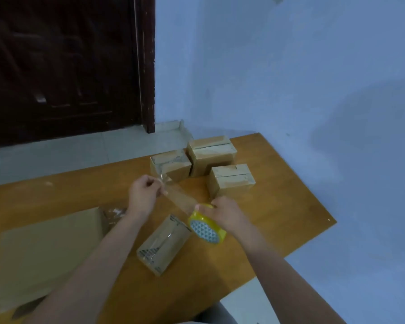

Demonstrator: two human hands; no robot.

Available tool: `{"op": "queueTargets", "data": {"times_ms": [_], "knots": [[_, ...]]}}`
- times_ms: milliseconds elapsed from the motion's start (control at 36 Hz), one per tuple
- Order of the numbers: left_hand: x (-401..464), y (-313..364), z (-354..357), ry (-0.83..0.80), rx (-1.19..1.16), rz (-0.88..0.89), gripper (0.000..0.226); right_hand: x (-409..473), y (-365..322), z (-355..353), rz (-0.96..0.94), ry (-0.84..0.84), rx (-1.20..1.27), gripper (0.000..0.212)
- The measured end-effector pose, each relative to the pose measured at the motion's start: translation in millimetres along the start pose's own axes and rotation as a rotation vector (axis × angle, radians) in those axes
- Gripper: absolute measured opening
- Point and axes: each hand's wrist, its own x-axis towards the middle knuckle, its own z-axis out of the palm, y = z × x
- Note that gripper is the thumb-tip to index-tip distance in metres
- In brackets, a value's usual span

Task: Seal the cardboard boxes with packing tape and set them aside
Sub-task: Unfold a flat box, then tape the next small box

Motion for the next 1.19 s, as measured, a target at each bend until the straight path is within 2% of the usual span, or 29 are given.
{"op": "queueTargets", "data": {"times_ms": [83, 194, 278, 361, 417, 472, 556, 694, 806, 944, 1194], "knots": [[-6, -28, 3, 0.03, -0.067, -0.138, 0.022, -2, 10, 4, -0.026, 0.001, -0.07, 0.053], [-14, -52, 6, 0.095, -0.082, -0.208, 0.023, -7, 25, 12, -0.085, -0.119, -0.014, 0.044], [-19, -59, 9, 0.128, 0.033, -0.134, 0.02, -6, 37, 19, -0.109, -0.141, 0.024, 0.044], [-20, -58, 17, 0.143, 0.118, -0.073, 0.019, -5, 36, 20, -0.061, -0.13, -0.053, 0.046], [-14, -58, 22, 0.161, 0.069, -0.132, 0.019, -6, 34, 21, 0.006, -0.154, -0.191, 0.049], [-7, -58, 23, 0.11, 0.018, -0.193, 0.02, -10, 39, 24, 0.059, -0.208, -0.285, 0.05], [0, -64, 21, 0.04, 0.133, -0.132, 0.021, -11, 46, 24, 0.064, -0.219, -0.192, 0.051], [4, -72, 21, 0.101, 0.239, -0.046, 0.019, -3, 41, 26, 0.058, -0.168, -0.179, 0.049], [1, -85, 25, 0.144, 0.338, -0.021, 0.02, 3, 43, 43, 0.099, -0.166, -0.175, 0.058], [7, -88, 26, 0.16, 0.425, 0.013, 0.015, 11, 45, 57, 0.127, -0.142, -0.222, 0.05], [12, -97, 24, 0.169, 0.387, -0.026, 0.016, 16, 54, 70, 0.145, -0.142, -0.191, 0.049]]}}
